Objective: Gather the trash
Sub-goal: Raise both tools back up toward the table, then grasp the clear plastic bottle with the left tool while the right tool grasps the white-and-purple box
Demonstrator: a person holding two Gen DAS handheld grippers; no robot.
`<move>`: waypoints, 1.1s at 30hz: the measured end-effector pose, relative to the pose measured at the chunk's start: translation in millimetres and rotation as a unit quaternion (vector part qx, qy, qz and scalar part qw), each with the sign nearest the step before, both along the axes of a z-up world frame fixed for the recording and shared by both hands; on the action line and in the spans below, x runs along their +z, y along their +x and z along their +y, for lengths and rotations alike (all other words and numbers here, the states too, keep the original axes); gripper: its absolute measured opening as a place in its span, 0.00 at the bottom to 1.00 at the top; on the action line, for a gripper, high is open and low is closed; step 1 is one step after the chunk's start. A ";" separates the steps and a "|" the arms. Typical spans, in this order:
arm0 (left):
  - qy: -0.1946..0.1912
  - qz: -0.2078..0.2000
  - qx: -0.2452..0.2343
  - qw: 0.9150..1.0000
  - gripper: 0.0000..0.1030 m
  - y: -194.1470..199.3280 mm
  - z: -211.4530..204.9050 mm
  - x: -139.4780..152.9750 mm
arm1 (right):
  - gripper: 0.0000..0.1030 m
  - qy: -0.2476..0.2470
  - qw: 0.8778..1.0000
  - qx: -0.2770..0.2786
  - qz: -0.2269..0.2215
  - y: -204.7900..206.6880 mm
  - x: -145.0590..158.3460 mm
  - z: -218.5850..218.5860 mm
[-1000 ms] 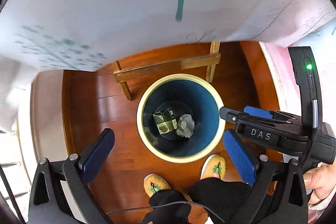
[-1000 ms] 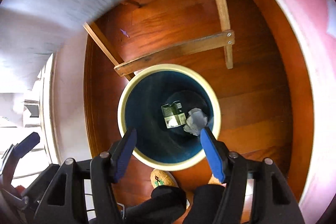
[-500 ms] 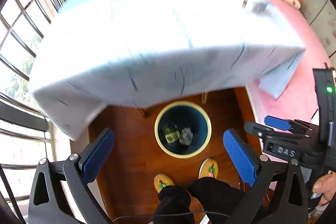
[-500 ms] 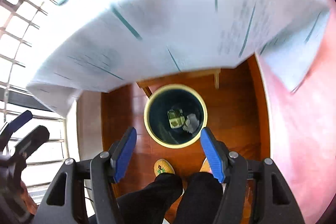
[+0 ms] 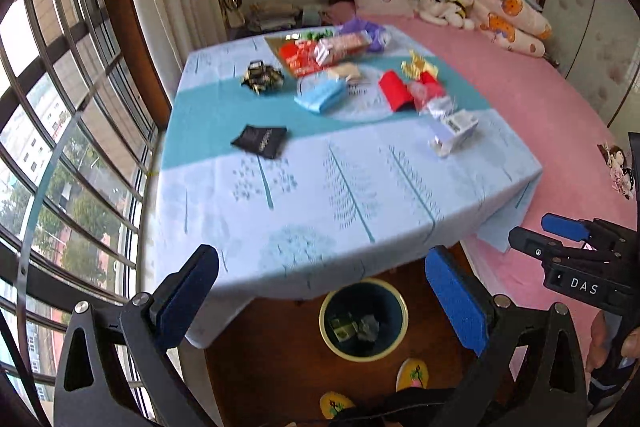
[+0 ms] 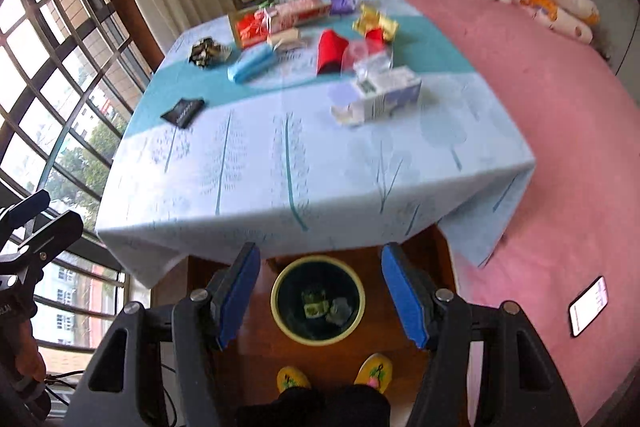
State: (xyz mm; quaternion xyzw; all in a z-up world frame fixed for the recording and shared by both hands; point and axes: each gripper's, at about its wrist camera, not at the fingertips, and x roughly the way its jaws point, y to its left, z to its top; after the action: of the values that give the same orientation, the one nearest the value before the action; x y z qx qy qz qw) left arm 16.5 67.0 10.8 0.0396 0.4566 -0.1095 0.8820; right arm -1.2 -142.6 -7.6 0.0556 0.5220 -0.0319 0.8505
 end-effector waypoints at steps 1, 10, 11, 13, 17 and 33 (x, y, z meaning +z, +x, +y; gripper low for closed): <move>0.000 -0.005 0.001 1.000 0.99 3.1 0.2 5.3 | 0.62 -0.004 1.000 -0.002 -0.004 3.2 4.1 -0.1; 0.006 -0.029 -0.002 1.000 0.92 33.9 -12.9 32.8 | 0.62 0.033 0.997 -0.062 -0.014 48.9 27.4 -23.8; 0.005 -0.026 -0.006 1.000 0.89 38.5 -15.8 32.5 | 0.62 0.036 0.997 -0.069 -0.015 58.2 26.5 -28.9; 0.009 -0.021 -0.008 1.000 0.82 48.9 -23.1 30.4 | 0.62 0.038 0.996 -0.080 -0.012 77.9 20.8 -38.4; 0.020 -0.009 0.000 1.000 0.77 71.6 -37.7 24.4 | 0.62 0.054 0.993 -0.103 0.015 120.4 -3.6 -61.6; 0.025 0.078 0.079 0.993 0.77 177.5 -106.2 -28.9 | 0.61 0.094 0.982 -0.065 0.151 222.1 -99.9 -98.1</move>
State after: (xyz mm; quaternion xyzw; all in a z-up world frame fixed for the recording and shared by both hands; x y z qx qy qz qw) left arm 193.9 -39.2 -18.1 0.0167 0.5284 -0.0305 0.8483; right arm 220.9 -240.7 -107.5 0.1634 0.6402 -0.0462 0.7492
